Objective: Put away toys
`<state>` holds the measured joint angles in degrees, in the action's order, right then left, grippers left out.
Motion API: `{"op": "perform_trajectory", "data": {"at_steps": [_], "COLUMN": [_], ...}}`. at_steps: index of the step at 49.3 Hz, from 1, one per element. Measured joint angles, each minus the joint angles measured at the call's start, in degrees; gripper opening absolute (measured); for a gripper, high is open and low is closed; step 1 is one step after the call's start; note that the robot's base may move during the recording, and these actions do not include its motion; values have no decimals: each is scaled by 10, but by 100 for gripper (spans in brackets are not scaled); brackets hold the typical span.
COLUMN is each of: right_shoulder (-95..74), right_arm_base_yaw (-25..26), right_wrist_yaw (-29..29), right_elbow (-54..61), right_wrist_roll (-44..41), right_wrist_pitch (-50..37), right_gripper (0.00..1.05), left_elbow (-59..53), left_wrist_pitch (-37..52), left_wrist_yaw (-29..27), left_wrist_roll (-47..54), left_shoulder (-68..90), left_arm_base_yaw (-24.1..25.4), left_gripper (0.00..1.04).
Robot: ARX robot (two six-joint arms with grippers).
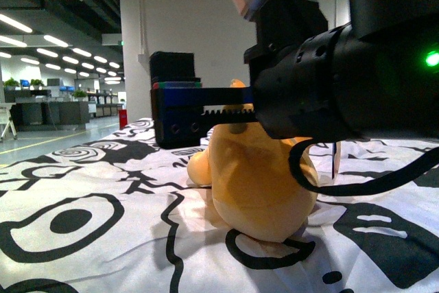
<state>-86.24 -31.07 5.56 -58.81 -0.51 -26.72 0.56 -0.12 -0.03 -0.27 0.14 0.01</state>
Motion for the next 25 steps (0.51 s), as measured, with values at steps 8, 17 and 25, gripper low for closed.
{"op": "perform_trajectory", "data": {"at_steps": [8,17,25], "right_shoulder": [-33,-61,-67], "right_arm_base_yaw": [-9,6,32], "right_wrist_yaw": [57,145,171], "right_elbow": [-1,13,27], "right_wrist_roll": [-49,-127,-141], "right_wrist_pitch": [-36,-91,-113], "right_gripper": [104,104,104], "left_elbow": [0,0,0], "left_wrist_pitch": [0,0,0], "left_wrist_yaw": [0,0,0], "left_wrist_roll": [0,0,0], "left_shoulder": [0,0,0], "left_arm_base_yaw": [0,0,0], "left_gripper": [99,99,99]}}
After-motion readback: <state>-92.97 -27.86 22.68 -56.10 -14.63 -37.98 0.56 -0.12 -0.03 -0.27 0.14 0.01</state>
